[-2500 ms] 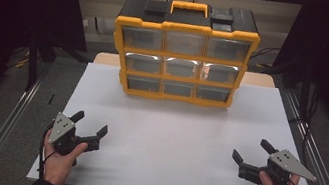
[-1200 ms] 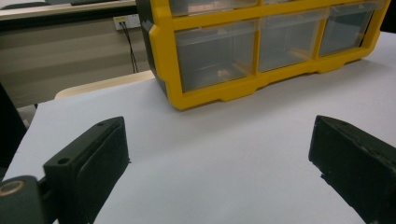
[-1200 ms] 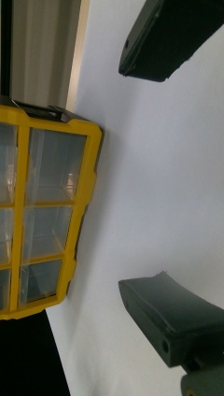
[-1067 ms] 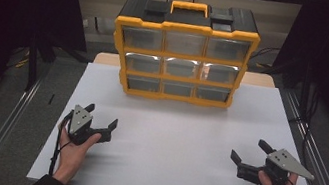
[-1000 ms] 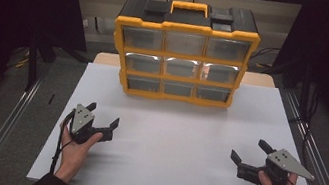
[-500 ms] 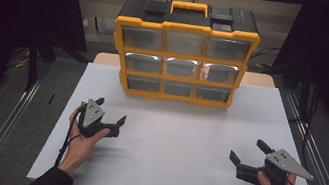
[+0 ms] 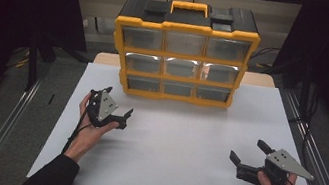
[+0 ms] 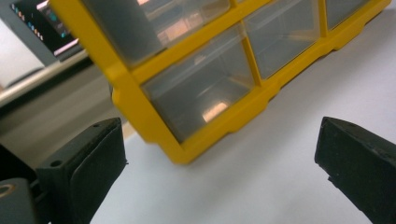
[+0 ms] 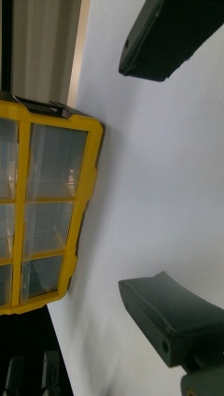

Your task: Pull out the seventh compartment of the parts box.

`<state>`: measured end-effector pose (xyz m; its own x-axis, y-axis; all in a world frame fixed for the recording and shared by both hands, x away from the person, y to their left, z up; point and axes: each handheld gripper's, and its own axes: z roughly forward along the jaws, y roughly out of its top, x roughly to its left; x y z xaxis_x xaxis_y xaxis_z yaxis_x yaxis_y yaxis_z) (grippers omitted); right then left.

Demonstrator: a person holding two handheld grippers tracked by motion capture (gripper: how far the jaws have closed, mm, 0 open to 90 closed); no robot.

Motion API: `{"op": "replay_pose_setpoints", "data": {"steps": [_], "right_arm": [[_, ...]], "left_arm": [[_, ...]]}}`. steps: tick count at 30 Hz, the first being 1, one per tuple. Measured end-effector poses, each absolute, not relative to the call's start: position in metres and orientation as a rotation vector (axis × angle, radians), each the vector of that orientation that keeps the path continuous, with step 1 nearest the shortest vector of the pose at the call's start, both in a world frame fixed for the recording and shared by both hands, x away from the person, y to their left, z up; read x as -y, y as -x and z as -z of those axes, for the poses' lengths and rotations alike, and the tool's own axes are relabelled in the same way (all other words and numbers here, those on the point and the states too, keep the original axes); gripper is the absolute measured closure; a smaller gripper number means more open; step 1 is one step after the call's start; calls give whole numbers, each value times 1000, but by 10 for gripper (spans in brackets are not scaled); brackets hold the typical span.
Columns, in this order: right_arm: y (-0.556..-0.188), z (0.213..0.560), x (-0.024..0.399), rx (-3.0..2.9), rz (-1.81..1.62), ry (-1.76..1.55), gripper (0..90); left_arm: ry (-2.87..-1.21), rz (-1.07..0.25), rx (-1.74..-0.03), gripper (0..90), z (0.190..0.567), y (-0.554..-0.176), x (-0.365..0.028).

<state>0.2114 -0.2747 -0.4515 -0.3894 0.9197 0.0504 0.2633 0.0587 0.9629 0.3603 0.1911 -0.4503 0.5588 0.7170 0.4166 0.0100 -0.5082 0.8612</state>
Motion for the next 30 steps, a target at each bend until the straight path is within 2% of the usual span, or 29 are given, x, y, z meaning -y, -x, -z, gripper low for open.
{"op": "replay_pose_setpoints", "data": {"steps": [8,11,16,22,25,30], "right_arm": [[-212,451,274,-1731,-1357,-1188,0],[-211,451,275,-1734,-1356,-1185,0],[-211,451,275,-1735,-1355,-1187,0],[-211,451,274,-1736,-1358,-1188,0],[-211,451,274,-1743,-1355,-1179,0],[-210,451,274,-1745,-1359,-1171,0]], "left_arm": [[-1957,-1092,-481,18,449,-373,-178],[-1976,-1197,-424,25,446,-376,-175],[-1959,-1262,-371,39,441,-380,-172],[-1982,-1397,-267,43,443,-389,-167],[-1986,-1368,-287,47,447,-390,-165],[-1986,-1484,-187,63,455,-393,-160]]}}
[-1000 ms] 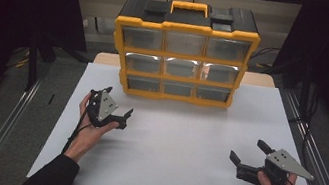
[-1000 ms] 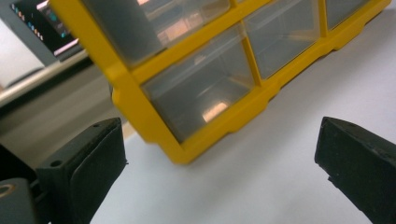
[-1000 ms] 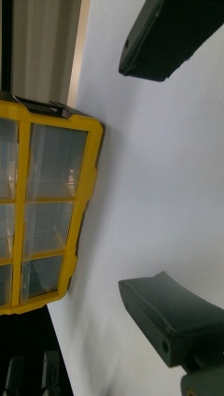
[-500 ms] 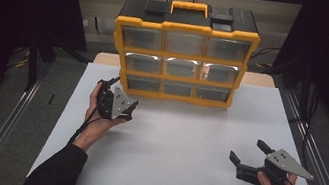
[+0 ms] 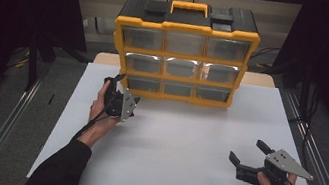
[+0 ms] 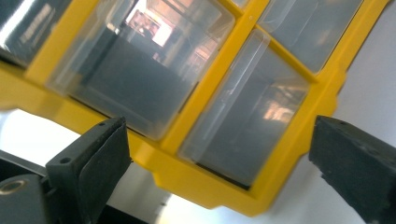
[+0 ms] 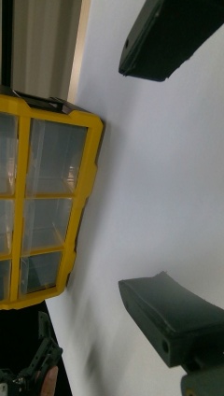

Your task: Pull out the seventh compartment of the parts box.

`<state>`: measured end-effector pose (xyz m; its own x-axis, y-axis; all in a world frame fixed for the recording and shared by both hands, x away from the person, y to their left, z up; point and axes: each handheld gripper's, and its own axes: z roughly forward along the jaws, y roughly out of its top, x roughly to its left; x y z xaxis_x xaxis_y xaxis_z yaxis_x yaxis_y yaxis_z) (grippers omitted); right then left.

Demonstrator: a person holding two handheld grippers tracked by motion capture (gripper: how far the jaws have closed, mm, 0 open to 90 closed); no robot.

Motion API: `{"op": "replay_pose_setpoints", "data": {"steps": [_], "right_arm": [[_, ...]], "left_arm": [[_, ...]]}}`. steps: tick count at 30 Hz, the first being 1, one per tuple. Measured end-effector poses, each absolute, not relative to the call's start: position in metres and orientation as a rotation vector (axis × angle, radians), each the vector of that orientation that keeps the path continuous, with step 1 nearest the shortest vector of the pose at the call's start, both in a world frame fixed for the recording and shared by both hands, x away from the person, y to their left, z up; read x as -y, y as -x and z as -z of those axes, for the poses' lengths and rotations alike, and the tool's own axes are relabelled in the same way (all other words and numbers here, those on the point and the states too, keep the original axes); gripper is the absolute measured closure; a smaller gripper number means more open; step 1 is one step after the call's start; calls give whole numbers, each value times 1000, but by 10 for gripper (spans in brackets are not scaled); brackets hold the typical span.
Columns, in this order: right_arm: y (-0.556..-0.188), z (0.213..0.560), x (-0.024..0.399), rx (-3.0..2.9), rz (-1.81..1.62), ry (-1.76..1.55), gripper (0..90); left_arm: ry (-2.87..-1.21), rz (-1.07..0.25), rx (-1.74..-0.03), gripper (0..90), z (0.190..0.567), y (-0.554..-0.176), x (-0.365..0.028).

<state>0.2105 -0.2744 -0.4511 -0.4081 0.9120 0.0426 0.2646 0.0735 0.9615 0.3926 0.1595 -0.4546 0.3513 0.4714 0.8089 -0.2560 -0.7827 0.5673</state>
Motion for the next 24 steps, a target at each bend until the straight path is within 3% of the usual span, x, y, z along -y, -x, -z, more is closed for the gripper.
{"op": "replay_pose_setpoints", "data": {"steps": [14,19,22,24], "right_arm": [[-211,451,272,-1751,-1363,-1166,0],[-211,451,273,-1751,-1362,-1164,0],[-211,451,274,-1755,-1363,-1163,0],[-211,452,273,-1753,-1364,-1162,0]], "left_arm": [[-2038,-1693,16,121,472,-411,-155],[-2012,-1774,57,177,480,-415,-152],[-2094,-1823,88,227,479,-414,-154],[-2067,-1788,90,259,481,-416,-154]]}}
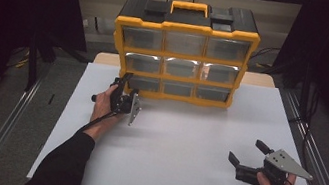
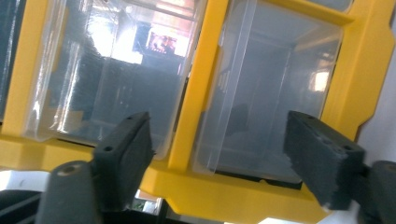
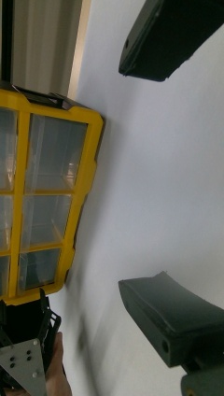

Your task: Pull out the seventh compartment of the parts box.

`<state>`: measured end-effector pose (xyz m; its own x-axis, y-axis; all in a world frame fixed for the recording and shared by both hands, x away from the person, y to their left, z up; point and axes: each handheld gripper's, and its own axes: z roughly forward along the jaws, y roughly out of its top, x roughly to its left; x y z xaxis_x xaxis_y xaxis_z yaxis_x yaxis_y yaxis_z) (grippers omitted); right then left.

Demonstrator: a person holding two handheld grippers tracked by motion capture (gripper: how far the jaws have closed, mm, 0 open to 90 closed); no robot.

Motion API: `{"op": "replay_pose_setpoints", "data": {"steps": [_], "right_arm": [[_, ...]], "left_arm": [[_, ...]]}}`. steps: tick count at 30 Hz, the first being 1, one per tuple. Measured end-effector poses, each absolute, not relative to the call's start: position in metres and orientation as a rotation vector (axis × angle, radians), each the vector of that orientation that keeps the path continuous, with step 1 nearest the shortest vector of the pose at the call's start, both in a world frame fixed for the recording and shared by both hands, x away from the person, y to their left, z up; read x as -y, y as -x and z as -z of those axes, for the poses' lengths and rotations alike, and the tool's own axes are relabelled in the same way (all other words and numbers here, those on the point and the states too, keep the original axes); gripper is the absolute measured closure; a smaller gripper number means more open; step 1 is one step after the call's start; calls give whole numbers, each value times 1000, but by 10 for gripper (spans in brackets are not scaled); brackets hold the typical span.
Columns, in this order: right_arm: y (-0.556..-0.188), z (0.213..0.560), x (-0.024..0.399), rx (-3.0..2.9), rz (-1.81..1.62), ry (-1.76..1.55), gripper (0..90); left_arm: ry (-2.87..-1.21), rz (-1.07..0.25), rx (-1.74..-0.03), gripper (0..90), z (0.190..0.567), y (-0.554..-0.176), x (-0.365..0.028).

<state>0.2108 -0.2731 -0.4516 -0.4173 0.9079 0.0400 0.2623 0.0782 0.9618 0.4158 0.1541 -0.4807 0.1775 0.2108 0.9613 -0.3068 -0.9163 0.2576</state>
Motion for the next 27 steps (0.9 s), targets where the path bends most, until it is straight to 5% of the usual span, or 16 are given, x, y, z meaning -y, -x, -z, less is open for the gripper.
{"op": "replay_pose_setpoints", "data": {"steps": [9,14,27], "right_arm": [[-211,452,273,-1758,-1361,-1164,0],[-211,452,273,-1762,-1362,-1167,0],[-211,452,273,-1765,-1361,-1163,0]], "left_arm": [[-2082,-1755,95,426,489,-423,-157],[-2227,-1893,168,502,482,-421,-158],[-2215,-1922,176,573,482,-427,-157]]}}
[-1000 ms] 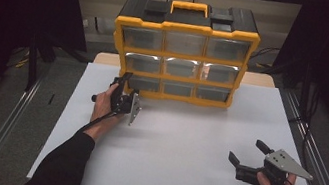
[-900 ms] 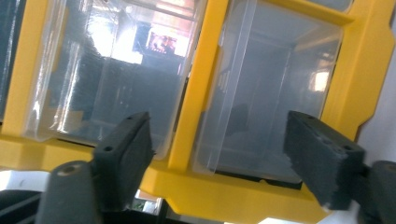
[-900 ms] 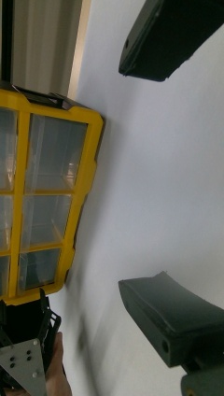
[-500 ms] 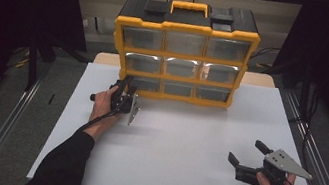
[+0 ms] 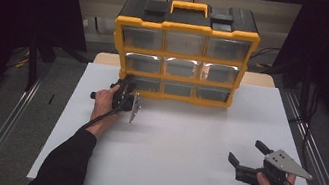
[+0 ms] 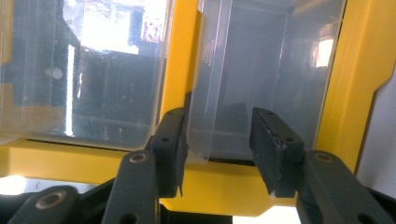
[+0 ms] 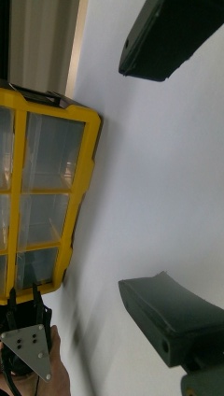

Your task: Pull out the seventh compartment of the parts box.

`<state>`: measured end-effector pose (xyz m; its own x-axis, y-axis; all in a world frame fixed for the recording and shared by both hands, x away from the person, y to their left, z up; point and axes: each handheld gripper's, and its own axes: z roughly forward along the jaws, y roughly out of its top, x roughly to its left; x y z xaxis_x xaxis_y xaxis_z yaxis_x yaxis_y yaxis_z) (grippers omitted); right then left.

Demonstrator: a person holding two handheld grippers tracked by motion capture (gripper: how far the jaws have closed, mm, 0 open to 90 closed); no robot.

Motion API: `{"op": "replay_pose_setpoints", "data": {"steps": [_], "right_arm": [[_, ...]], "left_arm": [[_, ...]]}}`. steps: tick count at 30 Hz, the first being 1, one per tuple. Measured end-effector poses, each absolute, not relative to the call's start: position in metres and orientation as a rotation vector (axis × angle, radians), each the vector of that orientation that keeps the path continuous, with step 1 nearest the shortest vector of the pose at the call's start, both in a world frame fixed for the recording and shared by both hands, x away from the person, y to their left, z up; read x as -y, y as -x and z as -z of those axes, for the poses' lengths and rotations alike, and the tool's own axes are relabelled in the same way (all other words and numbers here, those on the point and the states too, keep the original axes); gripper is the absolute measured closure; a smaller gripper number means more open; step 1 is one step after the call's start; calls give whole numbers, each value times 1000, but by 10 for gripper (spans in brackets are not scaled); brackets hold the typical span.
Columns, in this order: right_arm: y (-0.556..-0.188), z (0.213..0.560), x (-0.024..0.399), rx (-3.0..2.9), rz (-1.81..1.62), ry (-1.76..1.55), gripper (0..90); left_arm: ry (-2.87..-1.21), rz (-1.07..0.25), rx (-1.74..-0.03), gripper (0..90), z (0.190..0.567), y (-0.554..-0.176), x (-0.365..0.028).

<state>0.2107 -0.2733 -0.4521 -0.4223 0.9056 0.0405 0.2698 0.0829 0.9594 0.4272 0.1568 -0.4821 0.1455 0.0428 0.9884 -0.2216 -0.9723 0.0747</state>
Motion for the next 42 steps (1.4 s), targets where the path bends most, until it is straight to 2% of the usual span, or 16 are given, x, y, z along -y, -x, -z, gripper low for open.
{"op": "replay_pose_setpoints", "data": {"steps": [2,3,7,8,10,14,17,21,23,24,27,28,41,42], "right_arm": [[-210,452,273,-1766,-1361,-1165,0],[-210,452,273,-1768,-1361,-1164,0],[-211,452,273,-1765,-1360,-1168,0],[-211,452,273,-1766,-1362,-1169,0],[-210,452,274,-1770,-1361,-1165,0],[-210,452,273,-1768,-1362,-1168,0],[-211,452,273,-1768,-1361,-1170,0],[-211,452,274,-1767,-1358,-1169,0],[-210,452,274,-1769,-1359,-1167,0],[-210,453,274,-1771,-1361,-1170,0],[-210,453,274,-1773,-1361,-1178,0],[-210,453,274,-1772,-1361,-1179,0],[-207,452,275,-1764,-1357,-1180,0],[-207,452,276,-1764,-1356,-1180,0]], "left_arm": [[-2150,-1879,159,578,487,-430,-157],[-2238,-1933,204,575,479,-427,-158],[-2237,-1921,229,616,479,-429,-158],[-2185,-1926,205,627,481,-430,-159],[-2239,-1915,207,655,478,-428,-160],[-2231,-1886,180,684,476,-429,-159],[-2191,-1908,175,718,478,-430,-159],[-2226,-1932,174,756,474,-428,-159],[-2259,-1973,183,757,469,-426,-159],[-2222,-1931,170,758,474,-429,-159],[-2167,-1918,140,763,477,-430,-157],[-2220,-1950,159,764,475,-428,-158],[-2203,-1954,142,770,476,-426,-157],[-2205,-1996,164,770,473,-424,-156]]}}
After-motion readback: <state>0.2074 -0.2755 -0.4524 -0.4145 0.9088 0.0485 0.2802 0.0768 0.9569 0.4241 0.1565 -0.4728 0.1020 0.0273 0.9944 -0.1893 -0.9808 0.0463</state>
